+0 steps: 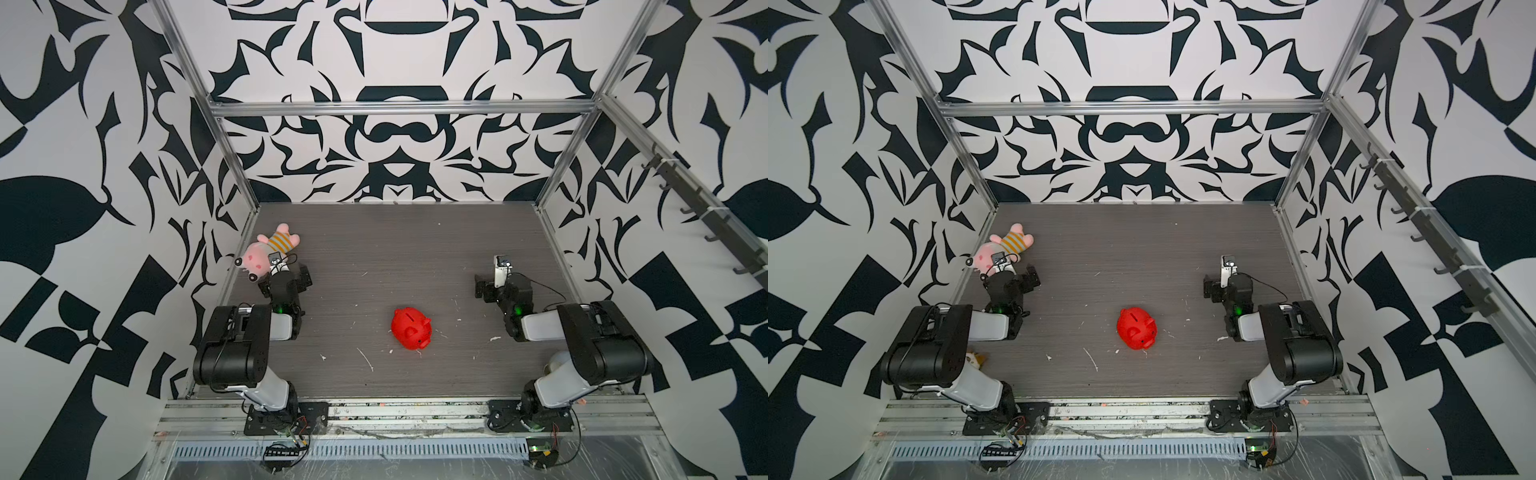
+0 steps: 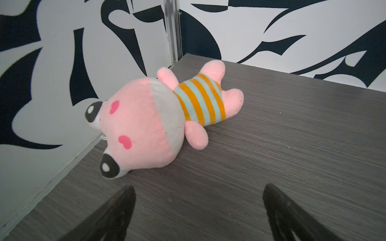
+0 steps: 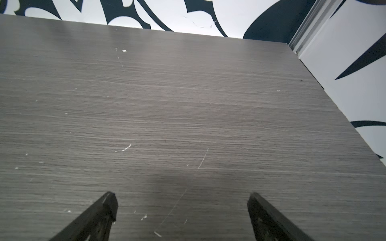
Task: Open piggy banks
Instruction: Move the piggy bank to the center of the board.
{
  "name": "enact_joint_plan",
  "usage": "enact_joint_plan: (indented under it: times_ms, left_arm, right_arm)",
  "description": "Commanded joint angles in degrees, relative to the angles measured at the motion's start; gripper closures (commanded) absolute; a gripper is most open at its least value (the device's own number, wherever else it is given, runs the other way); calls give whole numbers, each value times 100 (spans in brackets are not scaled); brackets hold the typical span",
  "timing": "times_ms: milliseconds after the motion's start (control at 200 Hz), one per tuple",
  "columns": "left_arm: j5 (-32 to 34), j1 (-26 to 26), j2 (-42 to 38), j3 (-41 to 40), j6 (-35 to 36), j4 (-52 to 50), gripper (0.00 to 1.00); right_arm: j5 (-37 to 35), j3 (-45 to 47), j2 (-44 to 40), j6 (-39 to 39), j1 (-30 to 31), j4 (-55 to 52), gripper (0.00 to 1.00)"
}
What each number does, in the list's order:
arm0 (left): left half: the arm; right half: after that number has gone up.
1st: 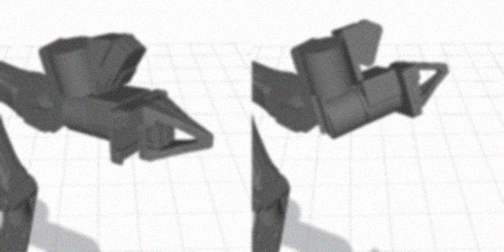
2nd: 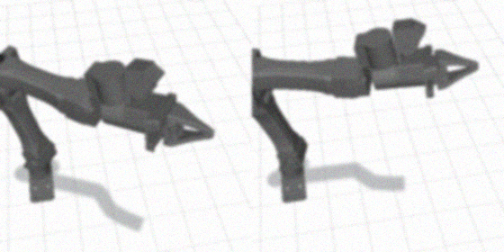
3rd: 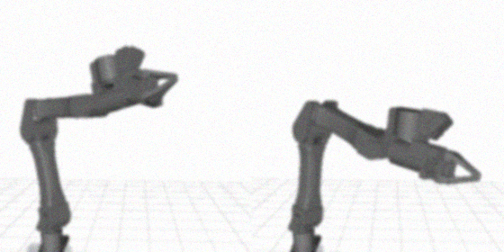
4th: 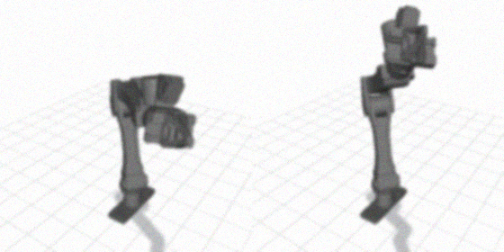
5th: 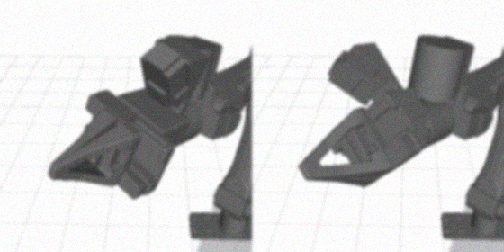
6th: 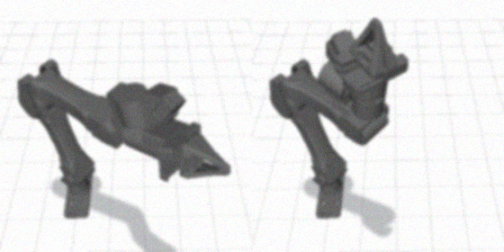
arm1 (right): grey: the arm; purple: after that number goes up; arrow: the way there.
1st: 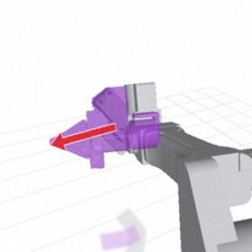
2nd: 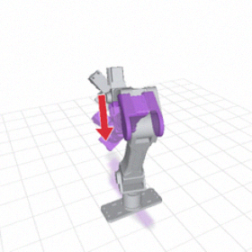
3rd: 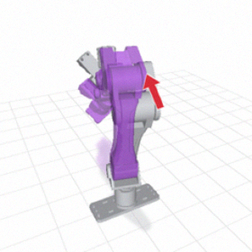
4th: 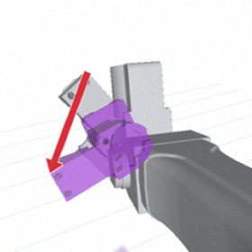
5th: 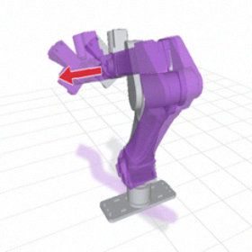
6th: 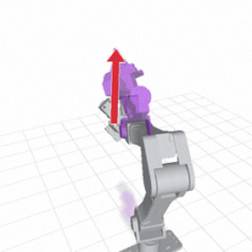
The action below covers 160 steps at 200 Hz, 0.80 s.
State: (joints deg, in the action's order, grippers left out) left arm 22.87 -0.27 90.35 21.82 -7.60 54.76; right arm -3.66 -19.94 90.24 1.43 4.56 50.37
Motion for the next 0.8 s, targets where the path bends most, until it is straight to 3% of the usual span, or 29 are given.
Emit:
enact_joint_plan:
  times_ms: [0, 795]
  left_arm:
    - [-55, 30, -114, -133, 48, -24, 1]
    - [-50, 68, -171, -117, 81, 55, 1]
  right_arm:
    - [-100, -31, -173, -72, -25, 121, 0]
    - [-268, -127, -372, -143, -17, -121, 0]
